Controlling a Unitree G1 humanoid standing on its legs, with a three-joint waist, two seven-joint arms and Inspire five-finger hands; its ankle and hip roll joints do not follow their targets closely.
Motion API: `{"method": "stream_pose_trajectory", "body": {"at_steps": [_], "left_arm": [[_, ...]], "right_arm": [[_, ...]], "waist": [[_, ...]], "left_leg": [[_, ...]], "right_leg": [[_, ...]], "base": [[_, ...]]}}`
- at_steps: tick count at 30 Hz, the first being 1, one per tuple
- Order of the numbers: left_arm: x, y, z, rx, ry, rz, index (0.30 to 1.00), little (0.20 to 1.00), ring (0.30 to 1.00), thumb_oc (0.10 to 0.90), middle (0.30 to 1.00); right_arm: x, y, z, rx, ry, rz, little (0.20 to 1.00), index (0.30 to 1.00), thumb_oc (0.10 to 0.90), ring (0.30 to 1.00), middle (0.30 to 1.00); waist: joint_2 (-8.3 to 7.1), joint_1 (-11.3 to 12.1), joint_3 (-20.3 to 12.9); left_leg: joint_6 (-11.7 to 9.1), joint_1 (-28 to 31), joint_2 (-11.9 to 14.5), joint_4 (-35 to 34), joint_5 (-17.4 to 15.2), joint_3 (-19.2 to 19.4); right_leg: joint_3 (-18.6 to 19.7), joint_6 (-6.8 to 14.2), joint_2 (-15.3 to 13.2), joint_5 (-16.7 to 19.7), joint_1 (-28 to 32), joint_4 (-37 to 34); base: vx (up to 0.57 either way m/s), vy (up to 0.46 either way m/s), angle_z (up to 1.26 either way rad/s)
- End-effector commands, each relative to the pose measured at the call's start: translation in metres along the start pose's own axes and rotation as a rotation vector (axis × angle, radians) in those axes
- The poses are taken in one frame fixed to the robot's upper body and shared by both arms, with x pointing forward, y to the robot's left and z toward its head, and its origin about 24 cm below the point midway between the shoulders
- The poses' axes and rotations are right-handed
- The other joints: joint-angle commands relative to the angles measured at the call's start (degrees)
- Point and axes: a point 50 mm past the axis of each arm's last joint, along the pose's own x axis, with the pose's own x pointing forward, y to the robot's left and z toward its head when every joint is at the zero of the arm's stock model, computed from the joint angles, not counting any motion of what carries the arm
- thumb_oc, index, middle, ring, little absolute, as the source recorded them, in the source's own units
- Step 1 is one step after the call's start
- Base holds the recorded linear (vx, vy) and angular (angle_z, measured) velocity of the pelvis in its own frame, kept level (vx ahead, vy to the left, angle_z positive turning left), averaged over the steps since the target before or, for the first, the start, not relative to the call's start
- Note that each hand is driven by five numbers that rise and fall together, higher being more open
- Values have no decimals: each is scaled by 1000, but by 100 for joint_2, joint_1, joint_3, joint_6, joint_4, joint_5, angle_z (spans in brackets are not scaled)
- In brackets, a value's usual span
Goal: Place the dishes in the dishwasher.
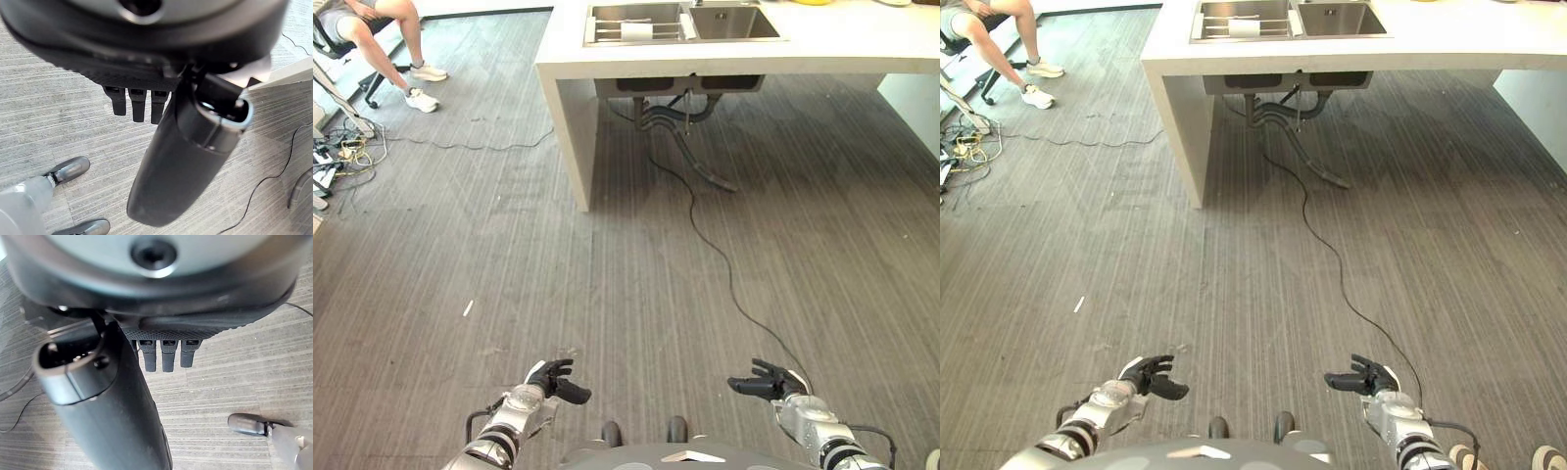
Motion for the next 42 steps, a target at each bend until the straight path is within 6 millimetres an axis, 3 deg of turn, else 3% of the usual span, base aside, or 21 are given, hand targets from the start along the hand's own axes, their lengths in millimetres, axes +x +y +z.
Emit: {"method": "stream_pose_trajectory", "body": {"at_steps": [1, 5, 9, 15, 17, 18, 24, 30, 32, 34, 35, 36, 37, 39, 41, 42], "left_arm": [[3, 16, 33, -1, -120, 15, 900, 900, 900, 800, 900], [1, 16, 38, -1, -147, 6, 900, 900, 900, 800, 900], [3, 11, 21, 23, -77, 32, 900, 900, 900, 800, 900], [1, -6, -21, 63, 104, 15, 900, 900, 900, 800, 900], [-7, -13, -54, 45, 221, -5, 900, 900, 900, 800, 900], [-9, -15, -60, 56, 246, -9, 900, 900, 900, 800, 900], [-12, -16, -69, 174, 284, -33, 900, 900, 900, 800, 900], [-8, -12, -58, 69, 242, -28, 900, 900, 900, 800, 900], [-5, -10, -47, 14, 197, -32, 900, 900, 900, 800, 900], [0, -5, -26, -12, 131, -17, 900, 900, 900, 800, 900], [2, 0, -13, -45, 91, -5, 900, 900, 900, 800, 900], [2, 0, -13, -45, 91, -5, 900, 900, 900, 800, 900], [6, 4, 12, -94, 13, 9, 900, 900, 900, 800, 900], [8, 1, 44, -167, -87, 4, 900, 900, 900, 800, 900], [8, -1, 66, -191, -162, -11, 900, 900, 900, 800, 900], [7, -2, 77, -192, -208, -22, 900, 900, 900, 800, 900]], "right_arm": [[2, -3, 20, -82, -77, 13, 900, 900, 800, 900, 900], [2, -1, 11, -85, -47, 23, 900, 900, 800, 900, 900], [0, 4, -7, -60, 7, 19, 900, 900, 800, 900, 900], [-3, 3, -37, -101, 137, -8, 900, 900, 800, 900, 900], [-7, 7, -56, -133, 220, 10, 900, 900, 800, 900, 900], [-8, 8, -61, -132, 242, 14, 900, 900, 800, 900, 900], [-12, 10, -73, -138, 296, 28, 900, 900, 800, 900, 900], [-10, 5, -67, -122, 285, 11, 900, 900, 800, 900, 900], [-7, 4, -58, -100, 249, 13, 900, 900, 800, 900, 900], [-1, 4, -35, -93, 177, 13, 900, 900, 800, 900, 900], [4, 5, -15, -102, 114, 17, 900, 900, 800, 900, 900], [4, 5, -15, -102, 114, 18, 900, 900, 800, 900, 900], [8, 8, 18, -59, 3, 26, 900, 900, 800, 900, 900], [10, 10, 44, 40, -85, 32, 900, 900, 800, 900, 900], [8, 5, 58, 62, -134, 15, 900, 900, 800, 900, 900], [7, 3, 64, 77, -165, 15, 900, 900, 800, 900, 900]], "waist": [[-218, 80, -205], [-214, 92, -225], [-195, 51, -284], [-175, -73, -346], [-191, -146, -357], [-190, -165, -351], [-151, -274, -161], [-54, -306, -78], [-9, -328, -32], [31, -339, 62], [-14, -340, 160], [-14, -339, 144], [-74, -319, 340], [-143, -252, 580], [-183, -156, 594], [-165, -88, 536]], "left_leg": [[-296, -120, 142, 13, -283, -15], [-301, -109, 147, 13, -290, -30], [-295, -51, 149, 13, -292, -33], [-287, 10, 164, 13, -302, 68], [-282, 46, 175, 13, -325, 158], [-283, 49, 180, 13, -328, 180], [-295, -116, 209, 13, -233, 223], [-357, -352, 263, 13, -177, 217], [-352, -234, 281, 13, -210, 244], [-335, -158, 316, 13, -147, 287], [-321, -315, 339, 542, -350, 318], [-322, -342, 341, 551, -347, 318], [-326, -771, 438, 1853, -709, 350], [-382, -1405, 567, 3145, -429, 241], [-366, -2015, 437, 3314, -214, 253], [-306, -2162, 346, 2920, -230, 305]], "right_leg": [[198, 890, -584, -226, -54, 60], [172, 885, -581, -238, -31, 60], [189, 856, -579, -248, 22, 60], [338, 822, -553, -212, -6, 60], [455, 805, -526, -199, -18, 60], [477, 802, -520, -199, -25, 60], [577, 796, -497, -137, -214, 60], [601, 760, -453, -140, -389, 60], [589, 721, -460, -194, -336, 182], [655, 649, -438, -351, -480, 536], [719, 589, -438, -444, -547, 741], [721, 587, -437, -437, -570, 741], [757, 400, -409, -623, -541, 966], [704, 215, -375, -794, -347, 1017], [630, 157, -368, -968, -52, 885], [637, 189, -373, -1030, 108, 796]], "base": [[4, -1, 6], [2, -1, 1], [0, 0, 0], [-13, 2, -3], [-24, -17, -12], [-15, -21, -21], [-47, -31, -15], [18, -79, -6], [138, -80, 2], [47, -85, 0], [2, -83, -3], [9, -162, -4], [51, -186, -7], [133, -227, 4], [305, -96, 19], [422, 26, 19]]}}
